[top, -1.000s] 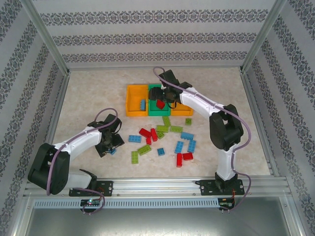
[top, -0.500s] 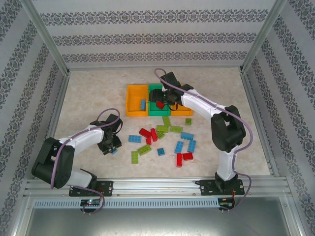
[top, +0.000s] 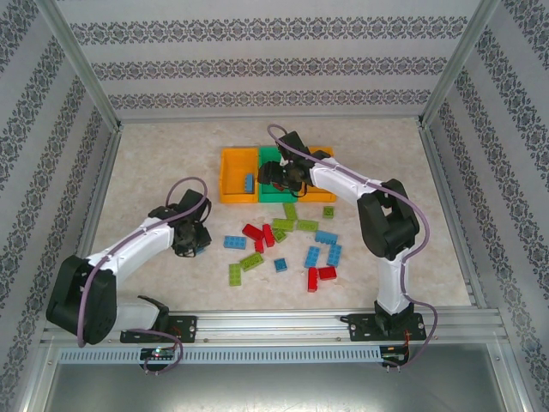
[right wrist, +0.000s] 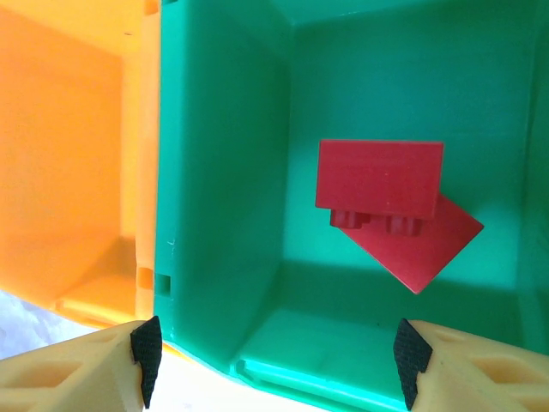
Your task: Sort the legos into containers by color
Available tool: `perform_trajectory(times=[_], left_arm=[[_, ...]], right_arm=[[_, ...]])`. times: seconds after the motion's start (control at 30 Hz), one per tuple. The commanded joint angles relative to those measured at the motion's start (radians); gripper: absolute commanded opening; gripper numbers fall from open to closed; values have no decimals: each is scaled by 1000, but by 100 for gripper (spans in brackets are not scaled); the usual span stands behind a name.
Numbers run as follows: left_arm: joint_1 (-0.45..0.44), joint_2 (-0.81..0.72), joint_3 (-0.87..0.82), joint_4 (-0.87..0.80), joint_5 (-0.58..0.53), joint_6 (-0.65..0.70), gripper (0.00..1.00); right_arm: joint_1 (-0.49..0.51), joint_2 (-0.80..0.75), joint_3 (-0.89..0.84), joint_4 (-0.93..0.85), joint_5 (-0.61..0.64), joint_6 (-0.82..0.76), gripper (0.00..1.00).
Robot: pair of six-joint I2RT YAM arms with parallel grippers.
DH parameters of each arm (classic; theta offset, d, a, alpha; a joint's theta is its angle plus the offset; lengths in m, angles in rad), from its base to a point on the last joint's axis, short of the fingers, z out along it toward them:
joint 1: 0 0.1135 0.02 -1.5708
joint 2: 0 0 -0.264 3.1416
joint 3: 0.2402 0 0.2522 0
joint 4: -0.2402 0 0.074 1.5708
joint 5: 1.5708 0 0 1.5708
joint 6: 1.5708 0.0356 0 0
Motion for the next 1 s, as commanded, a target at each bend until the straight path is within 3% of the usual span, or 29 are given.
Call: perform_trajectory(times=[0.0,0.2,0.43,0.8,0.97], left_arm=[[7,0,117,37,-34,119,27],[7,169,381,67,-2,274,27],[8,364,606,78,29,359,27],[7,616,830,31,40,412,27],[7,683,890,-14,42,426,37]], right_arm=[[-7,27,44,27,-30,35,74],[-19,86,108,41,-22,56,74],[-38,116,173,51,10,73,75],[-25,-22,102,55,21,53,75],[-21,-168,-70,49,94,12,76]])
